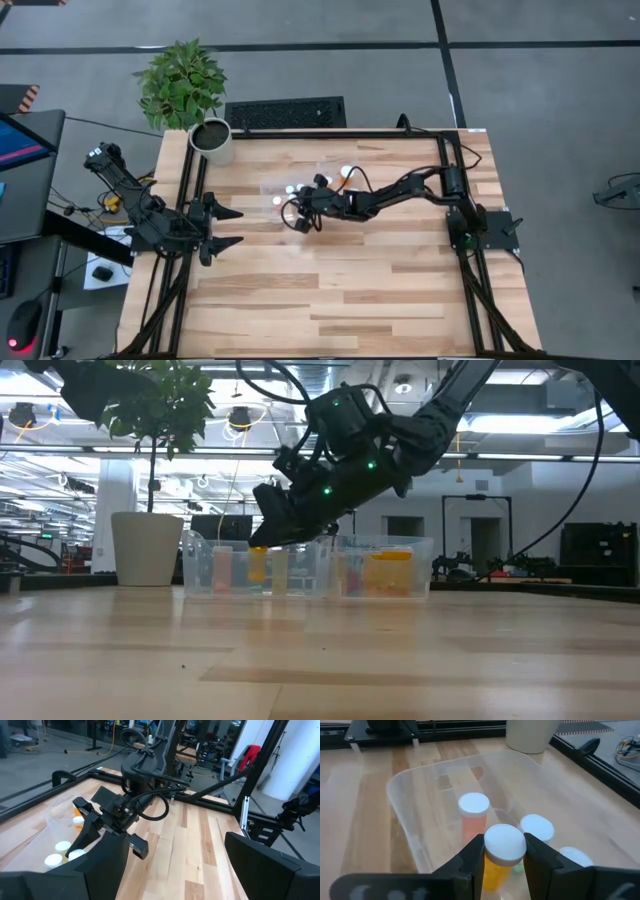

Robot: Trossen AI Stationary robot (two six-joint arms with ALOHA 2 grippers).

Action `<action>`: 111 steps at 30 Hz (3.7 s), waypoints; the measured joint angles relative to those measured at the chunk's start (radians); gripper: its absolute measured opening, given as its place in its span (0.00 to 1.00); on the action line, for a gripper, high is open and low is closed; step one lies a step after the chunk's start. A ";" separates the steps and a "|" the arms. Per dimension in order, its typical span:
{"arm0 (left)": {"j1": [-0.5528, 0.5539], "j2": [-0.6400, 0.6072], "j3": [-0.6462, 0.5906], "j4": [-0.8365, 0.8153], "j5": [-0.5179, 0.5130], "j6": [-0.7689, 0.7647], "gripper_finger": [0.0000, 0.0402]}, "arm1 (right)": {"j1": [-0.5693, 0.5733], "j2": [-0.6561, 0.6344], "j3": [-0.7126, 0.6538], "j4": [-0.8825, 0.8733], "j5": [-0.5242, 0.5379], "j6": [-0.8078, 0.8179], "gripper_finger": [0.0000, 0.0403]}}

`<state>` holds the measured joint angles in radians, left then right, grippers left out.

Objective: Pick and place medicine bottles into bin by pill shape (circle, oval)
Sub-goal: Put the orange tablet bottle into the left transparent bin, then return to Home Position

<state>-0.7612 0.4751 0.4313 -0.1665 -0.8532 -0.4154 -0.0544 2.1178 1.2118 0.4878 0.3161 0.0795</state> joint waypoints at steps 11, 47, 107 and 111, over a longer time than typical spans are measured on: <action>0.000 0.000 0.000 0.000 0.000 -0.015 0.80 | -0.007 -0.001 0.000 -0.044 0.000 0.027 0.29; 0.000 0.000 0.000 0.000 0.000 -0.019 0.80 | -0.007 -0.002 -0.001 -0.060 -0.006 0.011 0.49; 0.037 -0.450 -0.246 0.052 0.037 0.009 0.80 | 0.075 -2.115 -0.891 -0.761 -0.059 0.047 0.46; 0.037 -0.449 -0.311 0.126 0.056 0.009 0.80 | 0.103 -2.072 -0.921 -0.724 -0.059 0.048 0.45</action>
<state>-0.7238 0.0257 0.1203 -0.0401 -0.7975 -0.4065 0.0482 0.0460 0.2911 -0.2367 0.2573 0.1275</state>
